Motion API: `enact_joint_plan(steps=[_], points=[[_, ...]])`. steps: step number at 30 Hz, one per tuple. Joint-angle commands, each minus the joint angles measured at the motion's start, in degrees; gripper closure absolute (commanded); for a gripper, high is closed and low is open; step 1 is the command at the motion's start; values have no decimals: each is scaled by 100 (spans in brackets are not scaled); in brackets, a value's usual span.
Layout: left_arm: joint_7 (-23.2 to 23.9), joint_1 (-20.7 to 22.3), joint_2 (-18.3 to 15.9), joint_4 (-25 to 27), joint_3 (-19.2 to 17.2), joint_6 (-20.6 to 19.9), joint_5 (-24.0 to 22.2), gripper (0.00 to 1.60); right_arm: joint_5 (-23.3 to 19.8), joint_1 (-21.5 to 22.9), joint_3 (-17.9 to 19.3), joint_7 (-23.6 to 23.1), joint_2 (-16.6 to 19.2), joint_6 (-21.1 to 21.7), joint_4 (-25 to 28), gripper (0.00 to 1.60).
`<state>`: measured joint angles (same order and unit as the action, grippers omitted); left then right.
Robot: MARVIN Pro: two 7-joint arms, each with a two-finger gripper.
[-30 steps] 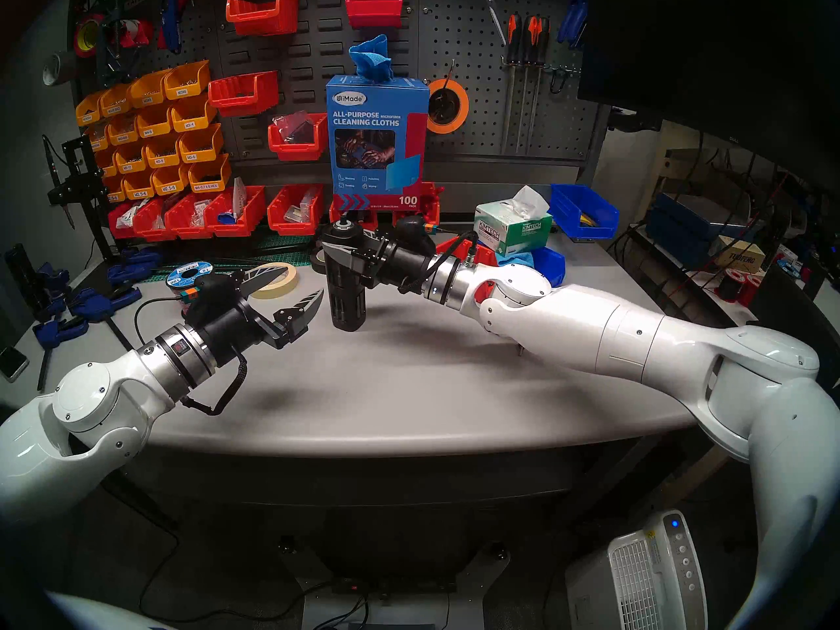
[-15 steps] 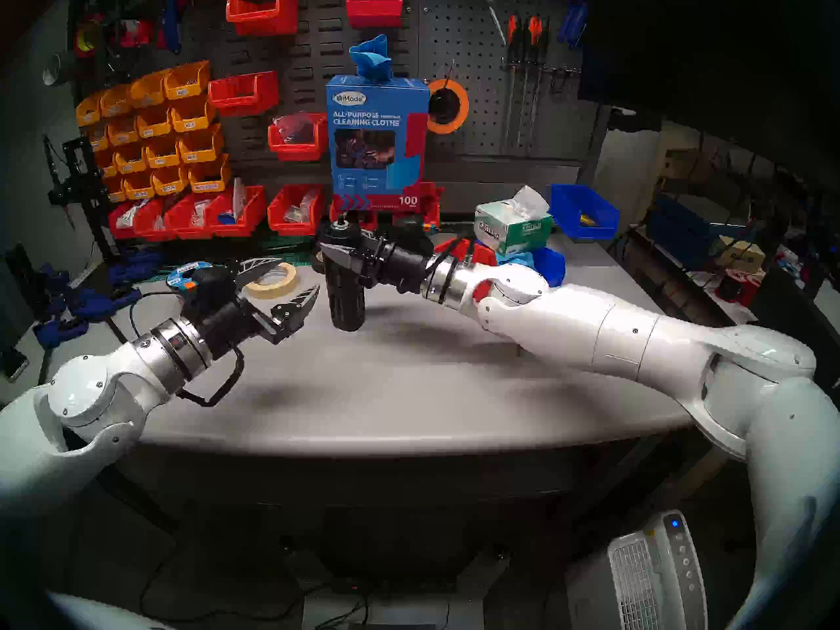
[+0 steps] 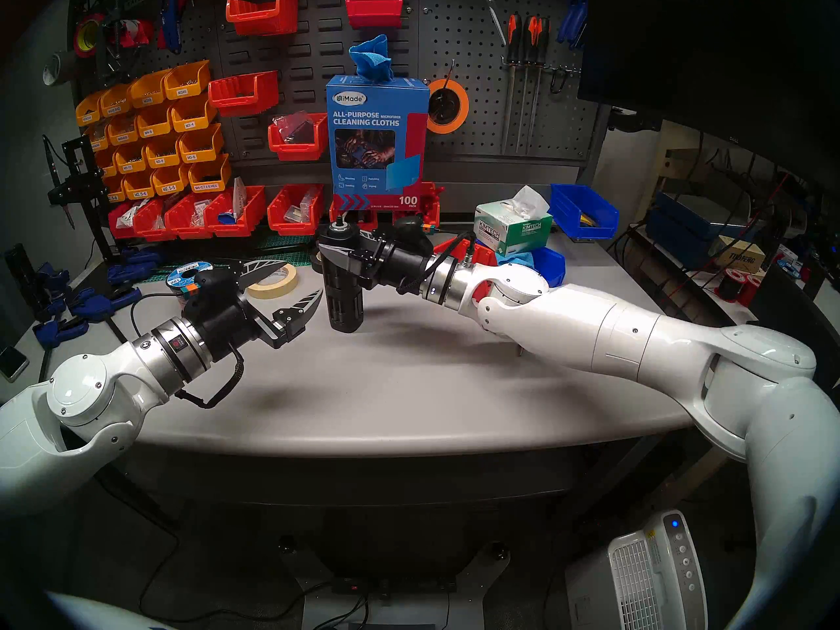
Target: Pick a screwdriver bit and insert it into the screwdriver
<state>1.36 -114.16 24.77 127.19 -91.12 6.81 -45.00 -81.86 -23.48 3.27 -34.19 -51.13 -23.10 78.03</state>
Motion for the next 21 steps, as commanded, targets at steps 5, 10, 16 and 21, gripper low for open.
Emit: enact_joint_plan(steps=[5, 10, 16, 21], points=[[-90, 202, 205, 90, 288, 50, -15, 0, -28, 263, 211, 56, 21, -36, 119, 109], [-338, 362, 456, 80, 581, -27, -71, 0, -8, 264, 195, 62, 50, -29, 163, 108], [-741, 567, 640, 141, 671, -85, -55, 0, 6, 253, 179, 77, 66, -37, 205, 108], [-840, 661, 639, 223, 667, -107, -57, 0, 13, 249, 169, 105, 80, -41, 247, 109]])
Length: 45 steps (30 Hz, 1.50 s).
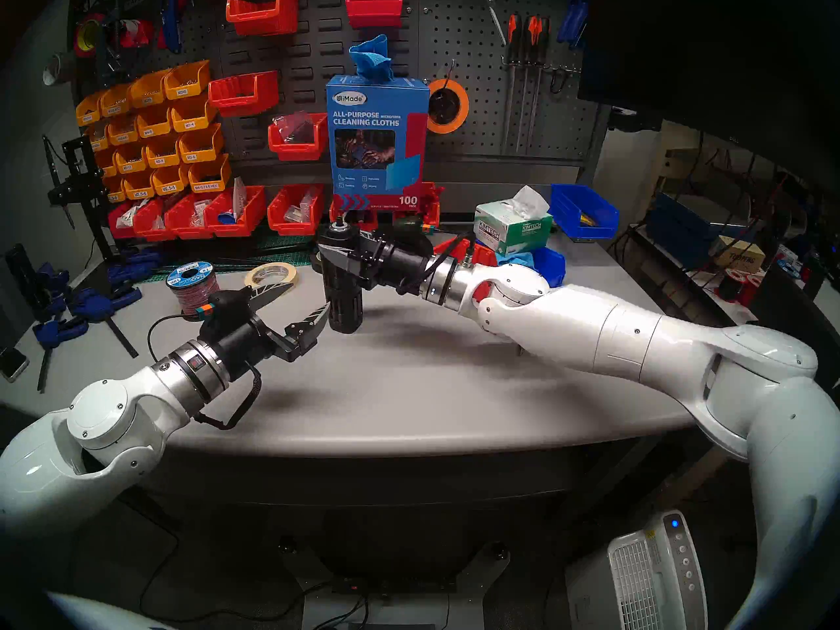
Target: Pick a screwdriver bit and insert it into the screwdriver
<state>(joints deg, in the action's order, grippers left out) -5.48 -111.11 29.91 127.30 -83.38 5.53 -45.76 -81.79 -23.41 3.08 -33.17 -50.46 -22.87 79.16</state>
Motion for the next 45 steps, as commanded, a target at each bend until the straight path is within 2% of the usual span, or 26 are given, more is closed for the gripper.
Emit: enact_joint_plan(steps=[1, 6, 7, 9, 10, 11, 13, 19, 20, 22, 28, 30, 31, 36, 37, 38, 39, 44, 45], points=[[-184, 370, 128, 231, -98, 3, 27, 0, 7, 242, 186, 11, 17, -64, 143, 109], [-211, 427, 128, 287, -41, -47, 66, 13, 20, 245, 178, 57, 32, -67, 179, 109], [-217, 436, 130, 289, -29, -57, 78, 24, 23, 246, 177, 64, 34, -68, 183, 109], [-233, 458, 140, 291, -7, -78, 92, 58, 32, 251, 175, 84, 35, -71, 191, 109], [-234, 468, 149, 289, 2, -83, 87, 60, 38, 258, 175, 93, 34, -71, 194, 109], [-237, 478, 157, 288, 10, -87, 90, 84, 40, 261, 174, 101, 33, -70, 197, 109], [-251, 510, 172, 308, 31, -112, 97, 93, 45, 267, 172, 112, 32, -68, 202, 108], [-243, 533, 189, 394, 70, -129, 113, 78, 63, 288, 163, 149, 13, -56, 210, 109], [-214, 544, 197, 400, 99, -134, 93, 61, 71, 294, 160, 168, 6, -52, 209, 109], [-198, 574, 203, 403, 145, -153, 111, 39, 84, 299, 156, 183, -1, -48, 209, 109], [-127, 761, 286, 322, 328, -265, 129, 45, 108, 304, 150, 210, -15, -38, 229, 109], [-118, 786, 301, 315, 350, -279, 135, 50, 111, 304, 150, 214, -15, -37, 233, 109], [-107, 826, 326, 307, 385, -305, 143, 60, 117, 305, 149, 220, -13, -34, 244, 109], [-132, 894, 389, 283, 445, -345, 183, 60, 120, 307, 152, 227, 3, -29, 289, 109], [-151, 909, 403, 280, 456, -360, 201, 65, 117, 307, 153, 225, 6, -25, 296, 109], [-156, 924, 413, 274, 465, -371, 211, 80, 117, 307, 153, 227, 9, -24, 302, 109], [-164, 943, 425, 266, 474, -385, 221, 81, 116, 306, 153, 227, 16, -22, 313, 109], [-190, 1001, 481, 246, 487, -430, 250, 61, 111, 304, 155, 234, 45, -18, 362, 109], [-196, 1010, 490, 244, 490, -436, 254, 61, 107, 302, 156, 232, 50, -18, 369, 108]])
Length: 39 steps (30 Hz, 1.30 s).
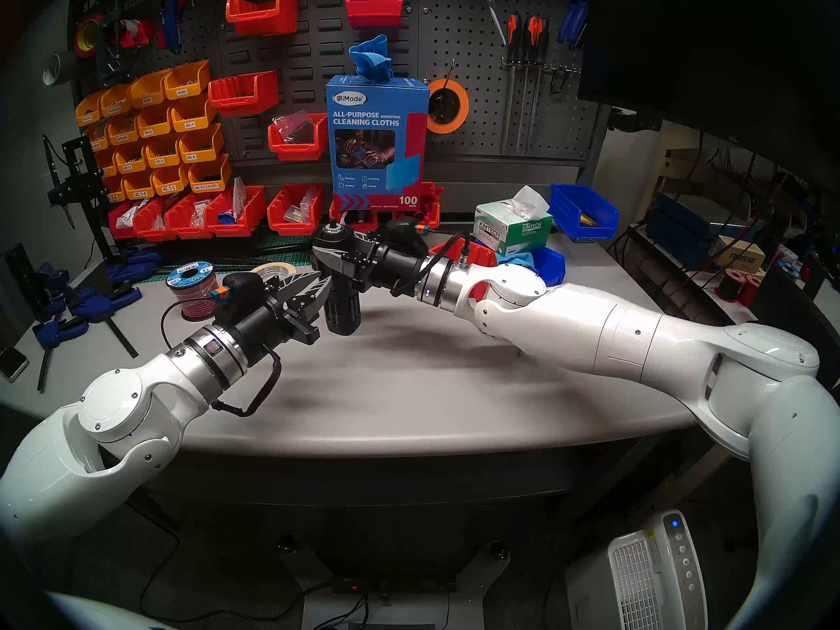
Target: Pick a screwdriver bit and insert it into the screwdriver
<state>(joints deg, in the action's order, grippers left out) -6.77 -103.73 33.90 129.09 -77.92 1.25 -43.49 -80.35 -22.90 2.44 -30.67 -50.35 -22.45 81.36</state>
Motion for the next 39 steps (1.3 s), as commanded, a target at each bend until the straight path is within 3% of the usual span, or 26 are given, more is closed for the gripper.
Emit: enact_joint_plan(steps=[1, 6, 13, 14, 23, 34, 39], points=[[-71, 280, 99, 62, -52, -14, 28, 61, -38, 250, 219, -17, 43, -60, 153, 108], [-72, 343, 138, 42, -2, -50, 37, 56, -48, 244, 219, -11, 66, -64, 183, 107], [-94, 351, 184, 45, 51, -72, 49, 64, -50, 239, 215, 4, 111, -71, 229, 107], [-98, 347, 189, 51, 61, -73, 55, 83, -50, 239, 214, 7, 115, -71, 234, 107], [-112, 363, 233, 66, 139, -114, 105, 81, -42, 235, 209, 27, 136, -89, 265, 107], [-81, 426, 312, 14, 173, -158, 102, 63, -43, 237, 202, 44, 128, -85, 287, 107], [-52, 453, 342, -28, 178, -174, 99, 68, -41, 238, 201, 51, 121, -88, 286, 108]])
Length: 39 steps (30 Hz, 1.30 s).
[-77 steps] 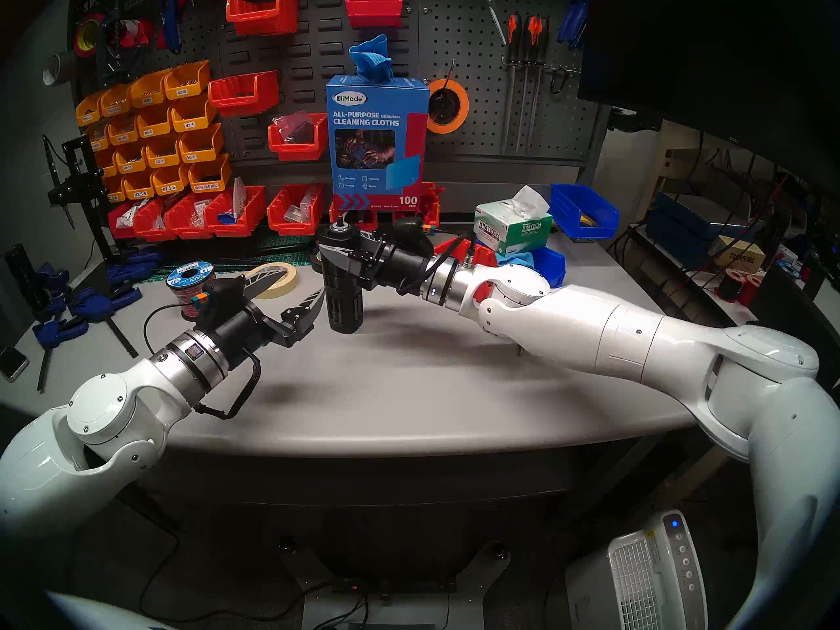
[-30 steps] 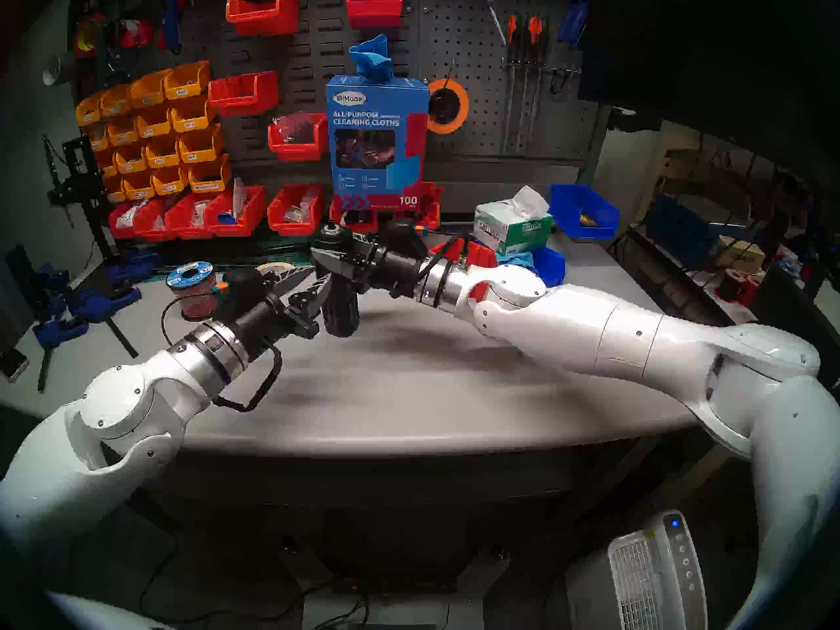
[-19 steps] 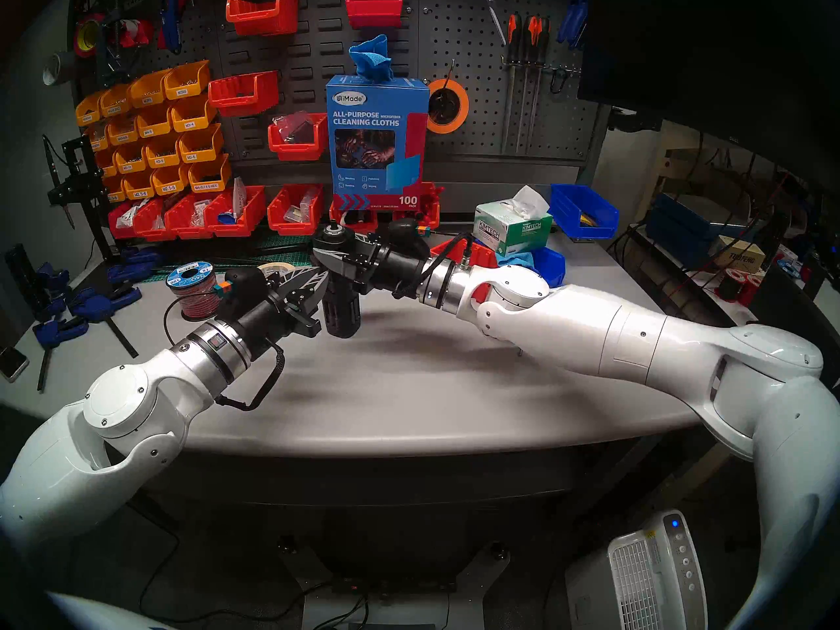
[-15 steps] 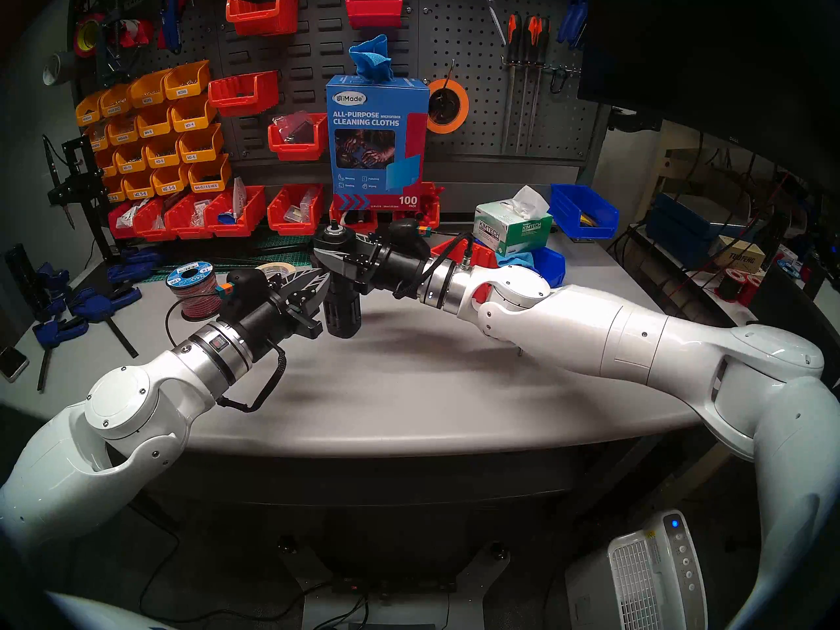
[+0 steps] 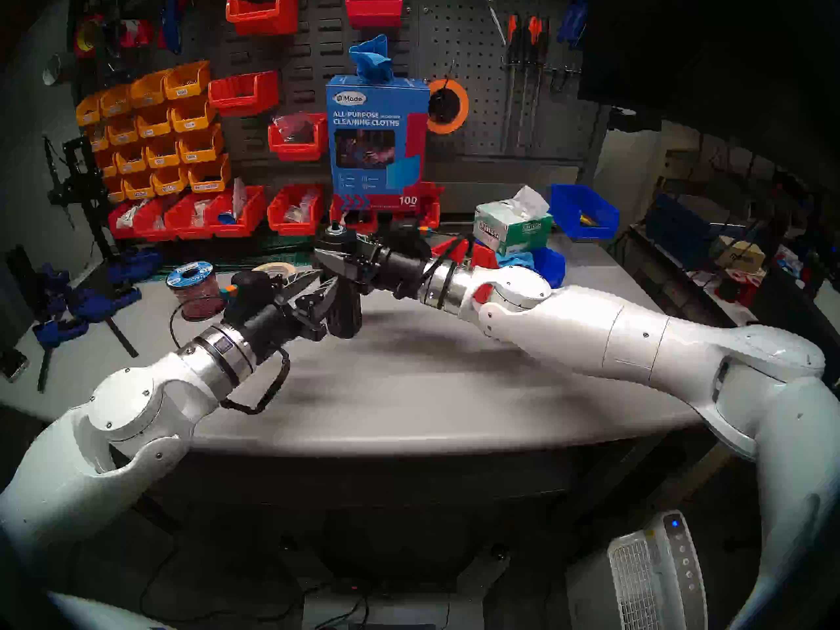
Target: Pick a screwdriver bit and insert it into the screwdriver
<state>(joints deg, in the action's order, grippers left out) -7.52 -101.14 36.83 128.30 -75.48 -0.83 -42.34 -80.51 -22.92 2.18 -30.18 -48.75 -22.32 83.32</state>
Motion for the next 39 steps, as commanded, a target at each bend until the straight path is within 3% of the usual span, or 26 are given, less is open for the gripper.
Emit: enact_joint_plan(steps=[1, 11, 20, 39], points=[[28, 198, 53, 48, -67, 31, -15, 72, -24, 240, 226, 5, -40, -100, 89, 108], [78, 287, 122, -13, -43, -24, 13, 71, -31, 250, 224, 0, -63, -86, 75, 108], [117, 220, 145, -33, -113, -11, -39, 81, -30, 255, 220, 11, -67, -78, 52, 109], [165, 67, 133, -65, -236, 60, -138, 77, -50, 264, 229, -27, -137, -71, -37, 109]])
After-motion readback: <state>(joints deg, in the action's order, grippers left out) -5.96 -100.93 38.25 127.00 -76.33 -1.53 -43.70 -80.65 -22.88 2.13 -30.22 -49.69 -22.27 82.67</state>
